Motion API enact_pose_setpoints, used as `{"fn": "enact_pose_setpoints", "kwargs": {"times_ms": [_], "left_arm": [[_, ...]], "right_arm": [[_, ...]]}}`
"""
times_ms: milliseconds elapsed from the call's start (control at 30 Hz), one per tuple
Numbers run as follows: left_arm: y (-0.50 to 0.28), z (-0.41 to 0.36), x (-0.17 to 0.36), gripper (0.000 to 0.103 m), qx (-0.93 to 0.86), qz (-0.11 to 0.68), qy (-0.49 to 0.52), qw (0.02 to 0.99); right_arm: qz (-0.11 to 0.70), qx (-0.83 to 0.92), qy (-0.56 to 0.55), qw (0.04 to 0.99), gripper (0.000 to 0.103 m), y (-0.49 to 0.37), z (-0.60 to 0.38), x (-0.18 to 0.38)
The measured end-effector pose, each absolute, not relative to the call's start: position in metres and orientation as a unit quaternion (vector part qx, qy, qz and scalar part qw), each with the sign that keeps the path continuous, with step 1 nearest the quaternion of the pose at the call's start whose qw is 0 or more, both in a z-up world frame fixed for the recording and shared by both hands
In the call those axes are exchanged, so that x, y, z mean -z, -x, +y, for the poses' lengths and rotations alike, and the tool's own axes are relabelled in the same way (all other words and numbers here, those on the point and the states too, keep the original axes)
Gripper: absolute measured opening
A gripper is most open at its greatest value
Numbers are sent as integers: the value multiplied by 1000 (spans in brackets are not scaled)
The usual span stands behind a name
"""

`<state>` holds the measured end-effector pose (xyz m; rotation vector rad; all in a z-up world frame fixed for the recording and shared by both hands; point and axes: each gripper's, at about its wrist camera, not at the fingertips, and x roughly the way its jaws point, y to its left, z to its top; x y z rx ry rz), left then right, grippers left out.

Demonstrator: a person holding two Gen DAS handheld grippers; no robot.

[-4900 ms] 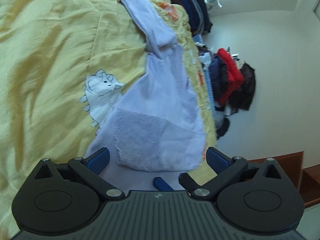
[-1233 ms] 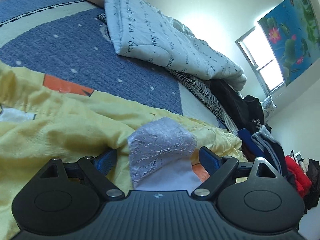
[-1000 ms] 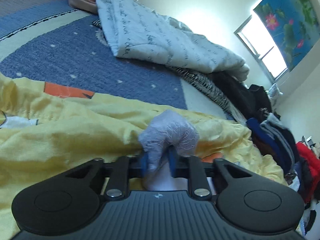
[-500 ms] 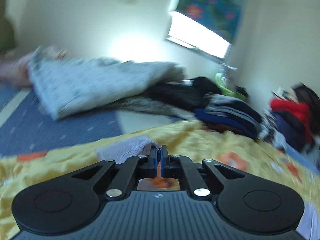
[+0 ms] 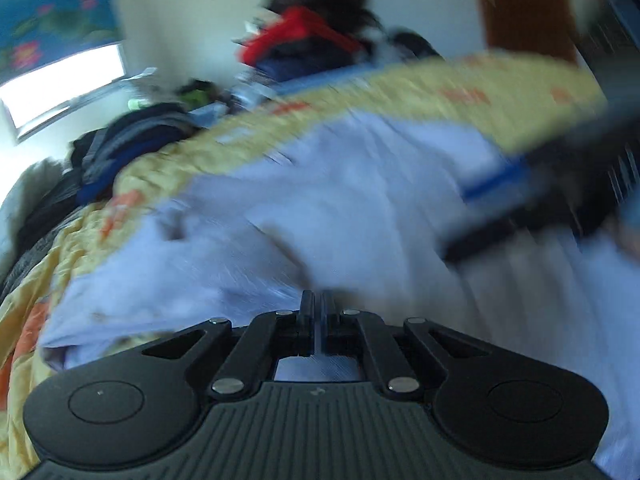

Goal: Fold small clothes

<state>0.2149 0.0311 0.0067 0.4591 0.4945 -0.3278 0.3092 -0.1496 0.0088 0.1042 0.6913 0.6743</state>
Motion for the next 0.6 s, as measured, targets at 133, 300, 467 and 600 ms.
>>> {"fn": "enact_pose_setpoints", "kwargs": {"times_ms": [133,300,467,600], "left_arm": [[-202,25,-2,2,155,229,-263,924],[-211,56,-13,4,189,246,-148,939],[-221,112,-20,4,173,241,38,954],[-218,158,-20,5,83,200,165,962]], "right_arm": [[336,-323,-45,884,100,-310,-148,-10],[381,-307,-111,865,98,-325,-146,-28],[365,-341,-170,850,90,-343,-123,-64],[328,-354,16,875,76,-338,-55,-73]]}}
